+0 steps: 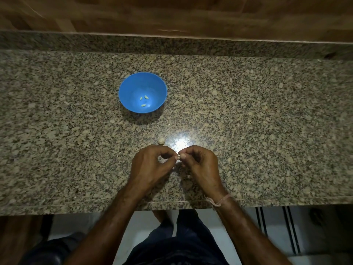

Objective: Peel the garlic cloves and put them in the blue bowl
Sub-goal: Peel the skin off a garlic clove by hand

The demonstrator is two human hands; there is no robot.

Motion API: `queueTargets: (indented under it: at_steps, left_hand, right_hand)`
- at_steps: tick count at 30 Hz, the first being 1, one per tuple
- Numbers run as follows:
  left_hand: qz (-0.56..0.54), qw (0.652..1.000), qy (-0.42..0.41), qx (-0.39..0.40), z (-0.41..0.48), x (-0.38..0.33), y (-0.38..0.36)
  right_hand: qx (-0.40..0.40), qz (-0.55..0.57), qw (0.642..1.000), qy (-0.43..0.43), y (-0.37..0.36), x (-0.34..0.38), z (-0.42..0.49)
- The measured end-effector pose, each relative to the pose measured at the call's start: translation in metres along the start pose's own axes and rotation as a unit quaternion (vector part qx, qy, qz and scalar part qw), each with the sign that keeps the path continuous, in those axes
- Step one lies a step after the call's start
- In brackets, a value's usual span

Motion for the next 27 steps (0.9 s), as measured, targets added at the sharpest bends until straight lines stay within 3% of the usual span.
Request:
queueTargets:
  at_steps: [9, 13, 17, 21, 27]
  left_hand:
    - [0.085, 0.991, -0.093, -0.033, -0.006, -0.011, -0.012]
    - [0.088, 0.991, -0.095, -0.043, -0.004, -0.009, -0.015]
    - [0.027, 0.998, -0.046, -0.019, -0.001, -0.005, -0.016]
    - [-0.068, 0.994, 0.077, -0.038, 0.003, 0.008, -0.019]
    - [-0.070, 0.980, 0.184, -0.031, 0.005, 0.034, -0.037]
  right_hand:
    - [0.007, -0.009, 1.000, 0.000, 0.003, -0.006, 0.000]
    - [0.025, -0.013, 1.000, -0.006, 0.003, -0.009, 0.002]
    - [0.042, 0.021, 0.999, -0.015, 0.003, -0.011, 0.005]
    - [0.037, 0.096, 0.993, -0.060, 0.006, -0.015, 0.005]
    - [0.008, 0.173, 0.974, -0.147, 0.004, -0.032, 0.004]
Point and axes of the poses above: each hand's wrist, its own z-axis towards the middle knuckle, its own y-axis out of the back of the hand, x = y × z, the point moved 5 cm from there along z, towards the middle knuckle, and after that the axes turned 1 degree about z, right-handed, at the moved point
